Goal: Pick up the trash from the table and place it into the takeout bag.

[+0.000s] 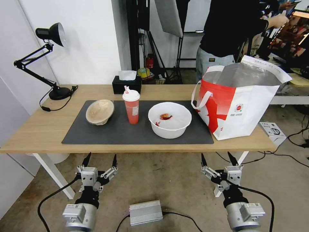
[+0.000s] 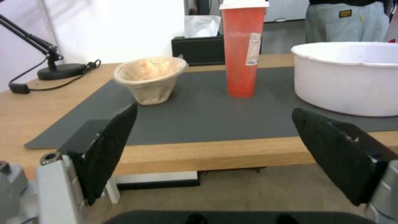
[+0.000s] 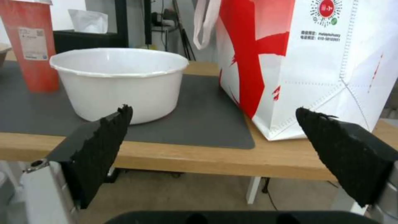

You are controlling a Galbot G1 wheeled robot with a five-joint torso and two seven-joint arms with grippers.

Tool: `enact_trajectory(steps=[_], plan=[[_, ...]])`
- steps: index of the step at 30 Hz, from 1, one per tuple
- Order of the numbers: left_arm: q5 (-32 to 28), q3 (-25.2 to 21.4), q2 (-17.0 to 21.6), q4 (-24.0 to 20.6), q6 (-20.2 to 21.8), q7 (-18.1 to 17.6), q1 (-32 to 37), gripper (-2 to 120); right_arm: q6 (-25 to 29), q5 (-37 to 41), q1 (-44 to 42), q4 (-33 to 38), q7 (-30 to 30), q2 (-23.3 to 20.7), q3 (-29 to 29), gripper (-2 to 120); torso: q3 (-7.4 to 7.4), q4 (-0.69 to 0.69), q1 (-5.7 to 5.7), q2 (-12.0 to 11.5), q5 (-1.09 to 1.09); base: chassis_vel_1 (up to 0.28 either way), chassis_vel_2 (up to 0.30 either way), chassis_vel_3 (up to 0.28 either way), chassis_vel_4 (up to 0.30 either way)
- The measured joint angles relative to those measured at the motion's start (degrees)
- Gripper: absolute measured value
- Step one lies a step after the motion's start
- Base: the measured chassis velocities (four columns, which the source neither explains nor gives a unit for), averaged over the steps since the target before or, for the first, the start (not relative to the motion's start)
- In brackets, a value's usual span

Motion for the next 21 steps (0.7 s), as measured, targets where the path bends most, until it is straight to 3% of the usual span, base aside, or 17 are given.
enact_trajectory(steps=[13,16,21], plan=[[0.0,0.3,-0.21,-0.31,-0.02,-0.57,0.3,100,0.0,0.0,0.01,0.0,0.0,-0.01,-0.01,100,0.0,0.0,0.0,0.0,0.0,0.0,0.0,0.0,0.0],[0.17,1.85,-1.43,-1.97,-0.7,-3.49,1.93,100,-0.35,0.02,0.09,0.02,0.04,-0.44,-0.16,100,0.0,-0.01,0.0,0.0,-0.01,0.0,0.0,0.0,0.0],[0.46,4.65,-3.71,-4.79,-2.22,-8.26,5.11,100,-7.04,0.56,1.77,2.05,0.9,-5.82,-2.63,100,0.0,-0.03,0.0,0.0,-0.01,0.0,0.0,0.0,0.0]])
